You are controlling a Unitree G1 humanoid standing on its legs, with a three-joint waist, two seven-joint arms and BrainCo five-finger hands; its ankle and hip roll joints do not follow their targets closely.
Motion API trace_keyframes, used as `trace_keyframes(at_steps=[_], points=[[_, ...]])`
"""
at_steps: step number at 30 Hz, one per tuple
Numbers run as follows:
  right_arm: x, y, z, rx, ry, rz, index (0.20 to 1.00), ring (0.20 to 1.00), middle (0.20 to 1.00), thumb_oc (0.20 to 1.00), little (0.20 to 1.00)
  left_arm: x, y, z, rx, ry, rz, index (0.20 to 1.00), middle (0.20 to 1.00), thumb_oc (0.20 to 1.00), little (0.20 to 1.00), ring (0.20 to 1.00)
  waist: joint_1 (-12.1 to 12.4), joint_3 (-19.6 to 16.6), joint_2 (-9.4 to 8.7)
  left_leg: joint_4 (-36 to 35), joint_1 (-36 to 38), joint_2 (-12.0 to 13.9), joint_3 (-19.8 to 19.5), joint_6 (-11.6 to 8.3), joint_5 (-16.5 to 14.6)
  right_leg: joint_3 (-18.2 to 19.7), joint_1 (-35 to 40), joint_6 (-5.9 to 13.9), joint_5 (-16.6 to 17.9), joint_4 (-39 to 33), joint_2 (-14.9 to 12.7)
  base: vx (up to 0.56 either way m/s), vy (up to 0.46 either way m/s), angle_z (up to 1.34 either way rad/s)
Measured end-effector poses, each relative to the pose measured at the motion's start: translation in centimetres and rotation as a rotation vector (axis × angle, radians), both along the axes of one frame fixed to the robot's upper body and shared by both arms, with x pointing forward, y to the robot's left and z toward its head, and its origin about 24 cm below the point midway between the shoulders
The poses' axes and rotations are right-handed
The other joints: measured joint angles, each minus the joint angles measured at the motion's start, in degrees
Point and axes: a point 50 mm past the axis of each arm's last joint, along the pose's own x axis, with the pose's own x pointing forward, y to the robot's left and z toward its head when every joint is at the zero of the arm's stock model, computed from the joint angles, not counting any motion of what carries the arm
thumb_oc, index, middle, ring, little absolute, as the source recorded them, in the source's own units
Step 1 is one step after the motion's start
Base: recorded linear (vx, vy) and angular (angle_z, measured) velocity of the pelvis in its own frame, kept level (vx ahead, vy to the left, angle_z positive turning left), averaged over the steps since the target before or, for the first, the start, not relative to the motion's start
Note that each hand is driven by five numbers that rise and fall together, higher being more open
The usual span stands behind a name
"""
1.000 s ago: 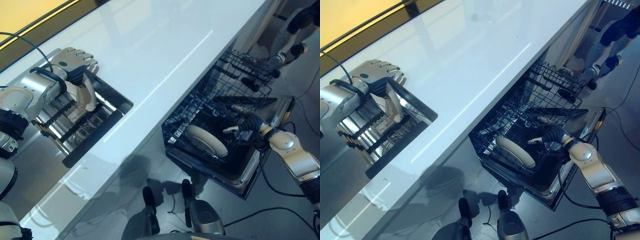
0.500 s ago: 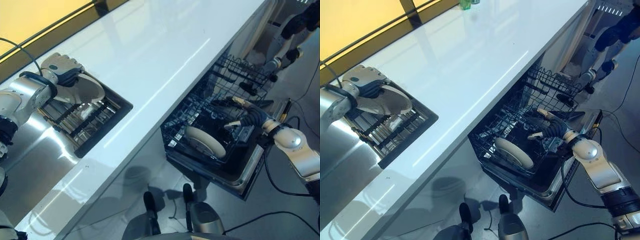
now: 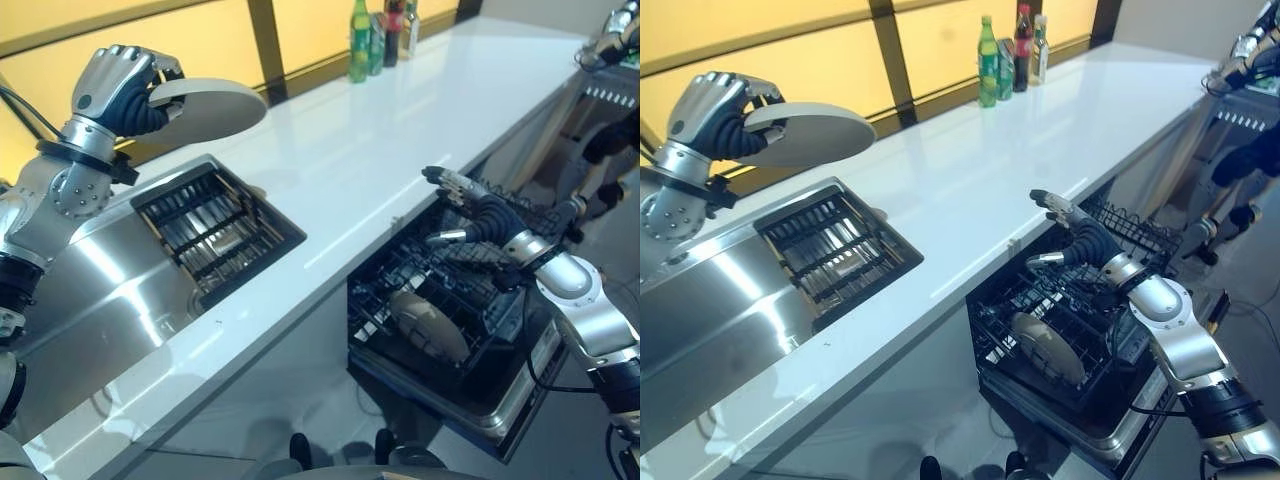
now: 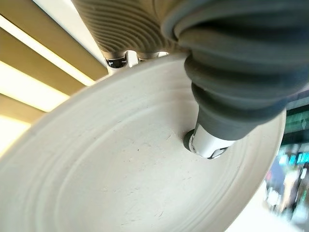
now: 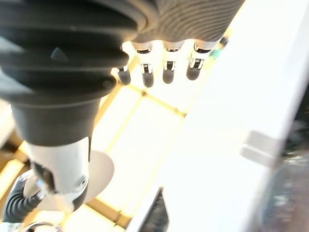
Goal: Pick up plates and place into dishwasher.
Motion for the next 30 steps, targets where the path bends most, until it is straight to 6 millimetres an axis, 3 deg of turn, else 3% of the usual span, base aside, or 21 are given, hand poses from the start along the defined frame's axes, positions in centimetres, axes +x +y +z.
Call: trace_keyframes(at_steps=[3, 7, 16, 25, 26, 27, 30], points=[[0.7, 2.5, 0.6, 0.026, -0.034, 0.053, 1.000, 1.000, 1.000, 1.000, 1.000, 0.1, -3.0, -1.0, -0.067, 0.015, -0.153, 0.200, 0.200, 0.200, 0.200, 0.200, 1.3, -1.9, -0.24, 0.0, 0.0, 0.1, -0.2, 0.30, -0.2, -0.2, 0.3, -0.05, -0.1, -0.2, 0.0, 0.03, -0.025, 0.13], [1.4, 4.3, 2.3, 0.046, -0.126, 0.050, 1.000, 1.000, 1.000, 1.000, 1.000, -0.1, -5.8, -1.7, -0.104, 0.054, -0.294, 0.200, 0.200, 0.200, 0.200, 0.200, 2.6, -3.8, -1.03, 0.0, 0.0, 0.1, -0.7, 0.31, -0.1, -0.6, 0.5, -0.07, -0.1, -0.2, 0.0, 0.03, -0.020, 0.08], [3.2, 6.0, 4.0, 0.083, -0.199, -0.008, 1.000, 1.000, 1.000, 1.000, 1.000, -0.2, -10.2, -3.8, -0.151, 0.185, -0.471, 0.200, 0.200, 0.200, 0.200, 0.200, 2.7, -6.8, -2.94, 0.0, 0.2, 0.1, -1.0, 1.14, 0.6, -0.9, 0.9, 0.05, 0.0, -0.2, 0.0, 0.03, -0.025, 0.01], [4.2, 5.9, 2.9, 0.068, -0.114, -0.048, 1.000, 1.000, 1.000, 1.000, 1.000, -0.2, -11.4, -5.3, -0.173, 0.263, -0.518, 0.200, 0.200, 0.200, 0.200, 0.200, 2.9, -6.9, -3.09, 0.0, 0.8, 0.2, -1.6, 1.03, 0.6, -1.5, 1.8, -0.09, -0.1, -0.3, 0.1, 0.01, -0.009, 0.02], [4.2, 5.9, 2.8, 0.070, -0.103, -0.049, 0.799, 0.799, 0.799, 0.799, 0.799, -0.2, -11.6, -5.3, -0.176, 0.267, -0.522, 0.200, 0.200, 0.200, 0.200, 0.200, 2.9, -7.0, -3.12, 0.0, 0.8, 0.2, -1.8, 1.01, 0.6, -1.6, 1.8, -0.10, -0.1, -0.3, 0.1, 0.02, -0.019, 0.06], [4.3, 5.8, 2.7, 0.075, -0.090, -0.051, 0.200, 0.200, 0.200, 0.200, 0.200, -0.2, -11.6, -5.4, -0.185, 0.275, -0.524, 0.200, 0.200, 0.200, 0.200, 0.200, 3.0, -7.1, -3.19, 0.0, 0.8, 0.2, -1.9, 0.99, 0.7, -1.6, 1.8, -0.10, -0.1, -0.3, 0.1, 0.02, -0.014, 0.03], [4.9, 6.1, 2.4, 0.111, -0.028, -0.028, 0.200, 0.200, 0.200, 0.200, 0.200, 0.0, -11.6, -5.5, -0.200, 0.292, -0.518, 0.200, 0.200, 0.200, 0.200, 0.200, 3.0, -7.7, -3.47, 0.0, 0.8, 0.2, -2.1, 0.99, 0.7, -1.7, 1.9, -0.15, -0.1, -0.3, 0.2, 0.00, 0.000, 0.00]])
